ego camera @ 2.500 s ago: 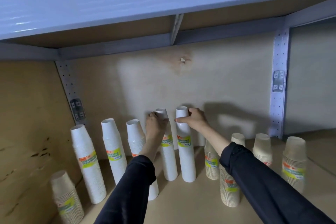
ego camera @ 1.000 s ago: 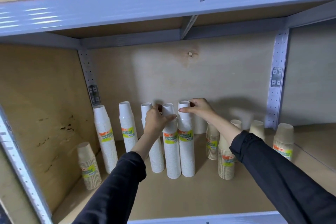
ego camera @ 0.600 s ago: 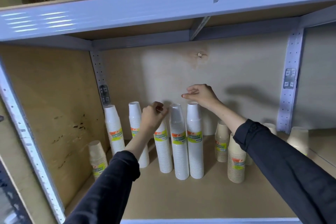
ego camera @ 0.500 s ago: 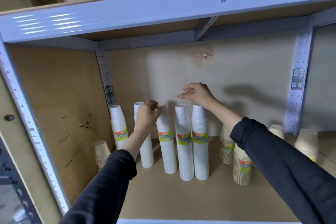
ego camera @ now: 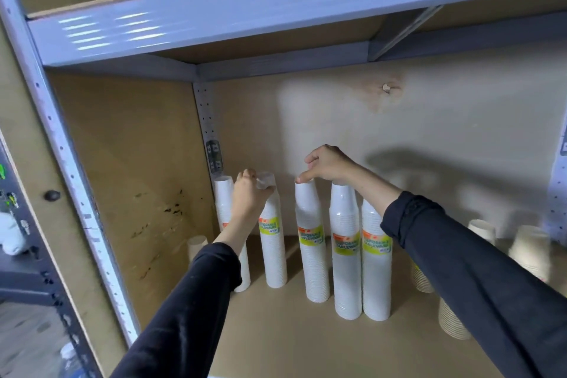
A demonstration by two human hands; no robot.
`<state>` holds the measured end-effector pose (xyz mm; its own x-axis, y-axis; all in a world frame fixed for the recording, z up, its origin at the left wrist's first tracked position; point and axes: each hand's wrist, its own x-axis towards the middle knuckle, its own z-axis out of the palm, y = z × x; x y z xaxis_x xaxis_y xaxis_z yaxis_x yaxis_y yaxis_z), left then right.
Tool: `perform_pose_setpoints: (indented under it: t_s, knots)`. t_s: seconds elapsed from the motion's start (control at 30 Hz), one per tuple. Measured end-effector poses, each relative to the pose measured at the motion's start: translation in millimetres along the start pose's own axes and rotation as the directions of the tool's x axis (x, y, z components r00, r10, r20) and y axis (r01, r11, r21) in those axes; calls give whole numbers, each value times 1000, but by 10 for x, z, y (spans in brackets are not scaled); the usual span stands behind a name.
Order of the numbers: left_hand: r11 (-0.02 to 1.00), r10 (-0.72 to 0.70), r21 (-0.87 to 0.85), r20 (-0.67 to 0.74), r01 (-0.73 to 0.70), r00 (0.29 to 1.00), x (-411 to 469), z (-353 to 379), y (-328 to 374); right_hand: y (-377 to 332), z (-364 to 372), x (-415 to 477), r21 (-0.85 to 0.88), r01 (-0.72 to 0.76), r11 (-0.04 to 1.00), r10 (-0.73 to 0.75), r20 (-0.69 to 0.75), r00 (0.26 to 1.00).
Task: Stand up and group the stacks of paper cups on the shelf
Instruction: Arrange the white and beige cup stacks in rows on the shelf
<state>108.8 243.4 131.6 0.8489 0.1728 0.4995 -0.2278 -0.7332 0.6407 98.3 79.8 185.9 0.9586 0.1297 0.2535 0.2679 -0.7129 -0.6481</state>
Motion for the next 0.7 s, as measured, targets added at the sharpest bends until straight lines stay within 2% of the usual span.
perform_pose_setpoints:
  t_s: [0.2, 0.33, 0.53, 0.7]
  knots:
    - [990, -93, -104, 20, 95, 995, 136, 162, -57, -24, 70, 40, -212, -8, 977, 43, 162, 986]
    - [986, -123, -111, 22, 125, 992, 202, 202, -93, -42, 111, 45, -293, 20, 956, 37, 187, 982]
    - [991, -87, -103, 18, 89, 996, 153, 149, -92, -105, 68, 20, -309, 50, 950, 23, 230, 973]
    - [986, -42, -164, 6, 43, 999, -9, -27, -78, -162, 47, -55, -279, 41, 959, 25, 232, 972]
